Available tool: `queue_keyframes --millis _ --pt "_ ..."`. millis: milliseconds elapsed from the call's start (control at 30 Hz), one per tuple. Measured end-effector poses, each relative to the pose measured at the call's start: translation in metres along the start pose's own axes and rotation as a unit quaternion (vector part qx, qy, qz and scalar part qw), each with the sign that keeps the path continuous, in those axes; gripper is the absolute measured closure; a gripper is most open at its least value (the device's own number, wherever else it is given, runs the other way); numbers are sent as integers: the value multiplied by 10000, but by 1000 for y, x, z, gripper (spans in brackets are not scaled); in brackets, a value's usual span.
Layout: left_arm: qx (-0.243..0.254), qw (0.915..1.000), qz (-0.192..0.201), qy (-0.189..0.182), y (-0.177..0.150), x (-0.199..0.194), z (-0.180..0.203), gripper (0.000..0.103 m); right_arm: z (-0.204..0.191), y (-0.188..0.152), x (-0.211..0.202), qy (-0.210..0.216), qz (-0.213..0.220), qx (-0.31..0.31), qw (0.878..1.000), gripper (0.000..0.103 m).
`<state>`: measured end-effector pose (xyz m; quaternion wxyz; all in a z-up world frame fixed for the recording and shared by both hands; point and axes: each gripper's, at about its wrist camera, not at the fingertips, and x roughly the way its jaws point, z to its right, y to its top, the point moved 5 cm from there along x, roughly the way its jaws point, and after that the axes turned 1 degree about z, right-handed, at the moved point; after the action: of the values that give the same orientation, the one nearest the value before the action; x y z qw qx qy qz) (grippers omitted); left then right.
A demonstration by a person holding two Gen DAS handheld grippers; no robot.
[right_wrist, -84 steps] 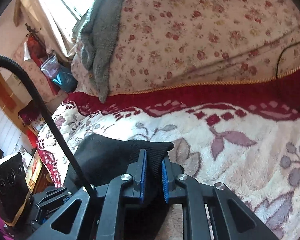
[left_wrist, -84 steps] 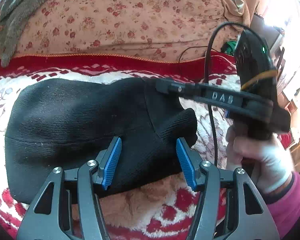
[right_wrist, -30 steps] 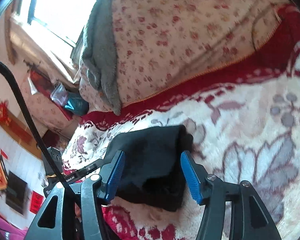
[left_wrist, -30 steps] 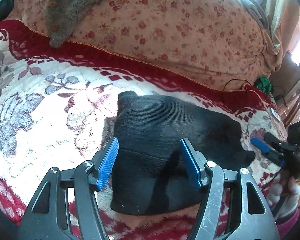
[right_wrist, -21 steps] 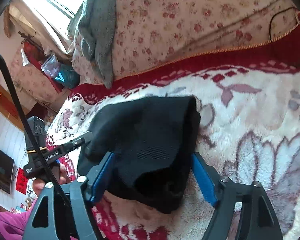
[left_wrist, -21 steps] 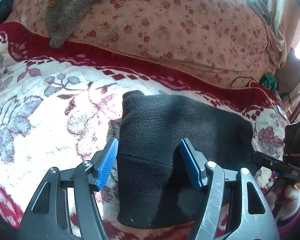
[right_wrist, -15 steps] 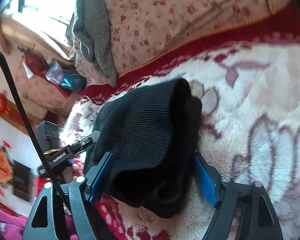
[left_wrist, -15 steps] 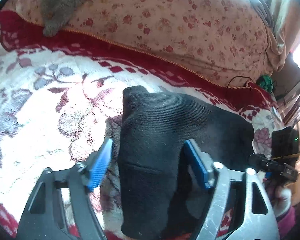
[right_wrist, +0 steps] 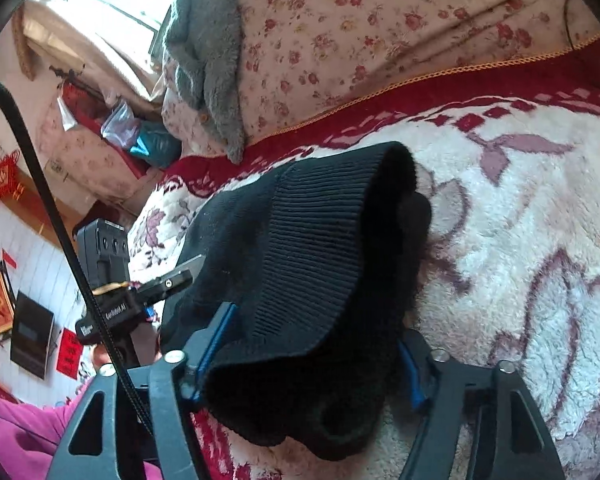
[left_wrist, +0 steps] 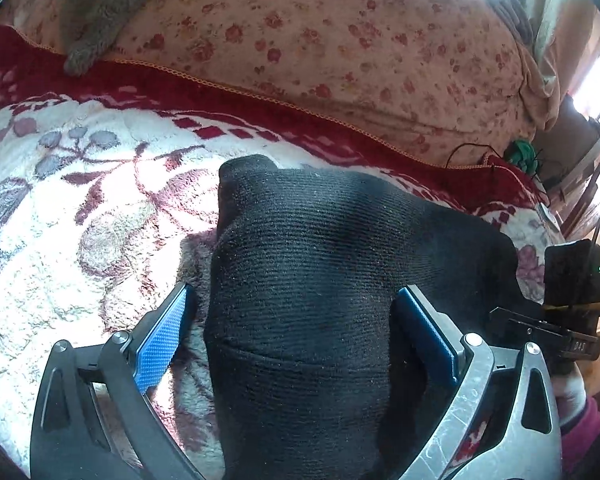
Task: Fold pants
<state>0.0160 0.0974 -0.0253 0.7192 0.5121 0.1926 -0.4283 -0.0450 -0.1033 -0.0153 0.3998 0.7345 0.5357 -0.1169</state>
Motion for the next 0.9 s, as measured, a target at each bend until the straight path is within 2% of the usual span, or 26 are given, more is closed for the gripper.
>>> queue_keyframes --millis 167,233,267,300,333,400,500,733,900 --pt "21 9997 -183 174 4 5 1 2 1 -1 -4 -8 202 90 9998 45" --pt "-101 9998 -164 107 4 3 3 17 0 -2 -7 -3 267 138 9995 50" --pt "-142 9998 -153 15 3 1 4 28 -2 -2 -8 -16 291 125 9995 51" --pt "-209 9997 -99 71 3 -2 4 35 -4 -2 -10 -38 320 97 9994 54" --pt "-212 9997 -66 114 2 -4 4 38 -7 -1 -12 -55 344 64 9994 57" --pt "-239 9996 5 119 2 -10 4 54 -13 0 -17 -42 396 13 9992 59" --pt "-280 9996 57 49 4 -22 6 67 -23 1 -22 -102 426 -87 9990 61" --pt "-224 9992 262 218 8 -49 2 72 -52 5 -19 -8 410 -288 9987 62" --pt "-369 9975 480 362 17 -78 -22 72 -79 11 -1 206 337 -369 9985 62"
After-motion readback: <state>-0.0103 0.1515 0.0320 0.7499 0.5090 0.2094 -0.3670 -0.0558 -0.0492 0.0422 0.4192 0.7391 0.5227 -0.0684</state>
